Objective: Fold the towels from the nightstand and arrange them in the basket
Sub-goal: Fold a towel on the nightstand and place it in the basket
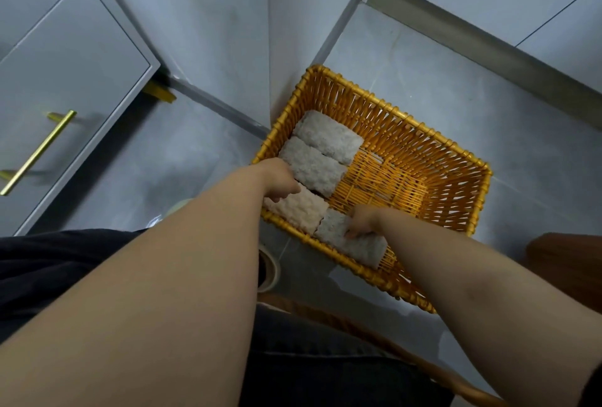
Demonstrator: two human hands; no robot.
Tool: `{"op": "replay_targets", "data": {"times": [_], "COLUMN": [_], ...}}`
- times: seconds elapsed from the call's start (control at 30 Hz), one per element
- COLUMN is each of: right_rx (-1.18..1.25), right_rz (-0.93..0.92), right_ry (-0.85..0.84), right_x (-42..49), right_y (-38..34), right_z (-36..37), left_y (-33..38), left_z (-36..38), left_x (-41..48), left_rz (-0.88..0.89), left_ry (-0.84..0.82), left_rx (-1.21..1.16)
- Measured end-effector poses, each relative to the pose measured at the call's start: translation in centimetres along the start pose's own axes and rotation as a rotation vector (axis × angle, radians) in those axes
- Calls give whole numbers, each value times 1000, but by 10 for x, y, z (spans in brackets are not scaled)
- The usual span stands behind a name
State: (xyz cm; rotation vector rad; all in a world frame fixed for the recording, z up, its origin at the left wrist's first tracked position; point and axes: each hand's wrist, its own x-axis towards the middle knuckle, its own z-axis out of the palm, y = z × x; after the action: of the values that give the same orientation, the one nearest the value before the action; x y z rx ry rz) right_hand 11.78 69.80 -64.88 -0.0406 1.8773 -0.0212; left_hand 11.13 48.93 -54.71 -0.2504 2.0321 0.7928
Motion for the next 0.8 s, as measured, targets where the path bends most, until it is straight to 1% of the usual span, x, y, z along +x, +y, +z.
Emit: {"op": "replay_targets", "data": {"times": [0.1, 0.3, 0.37, 0.47, 0.5, 0.53, 0.63, 0.73, 0.8], "right_rx": [-20, -355, -383, -358, -315, -303, -184, -115, -99], "right_rz": [-8, -106, -138, -176, -203, -246, -334, -412, -499], "right_ry": [39, 173, 159, 169, 208, 303, 476, 607, 696], "right_x": [5, 4, 0, -5, -6, -26, -35, -46, -63], "right_y": [-1, -17, -18, -20, -21, -33, -40, -50, -68], "right_z": [3, -1, -8, -25, -28, -42, -57, -55, -60], "left_y": [1, 0, -2, 2, 3, 3, 7, 10, 10], "left_z": [-1, -3, 0, -3, -2, -16, -23, -35, -55], "left_x": [-1, 0, 0, 0, 1, -16, -13, -18, -35], "left_rz": [-3, -14, -12, -16, -12, 14, 62, 34, 17], "left_ry": [-4, 7, 2, -10, -5, 54, 84, 66, 102], "left_rx": [8, 7, 15, 46, 69, 90, 161, 331, 431]}}
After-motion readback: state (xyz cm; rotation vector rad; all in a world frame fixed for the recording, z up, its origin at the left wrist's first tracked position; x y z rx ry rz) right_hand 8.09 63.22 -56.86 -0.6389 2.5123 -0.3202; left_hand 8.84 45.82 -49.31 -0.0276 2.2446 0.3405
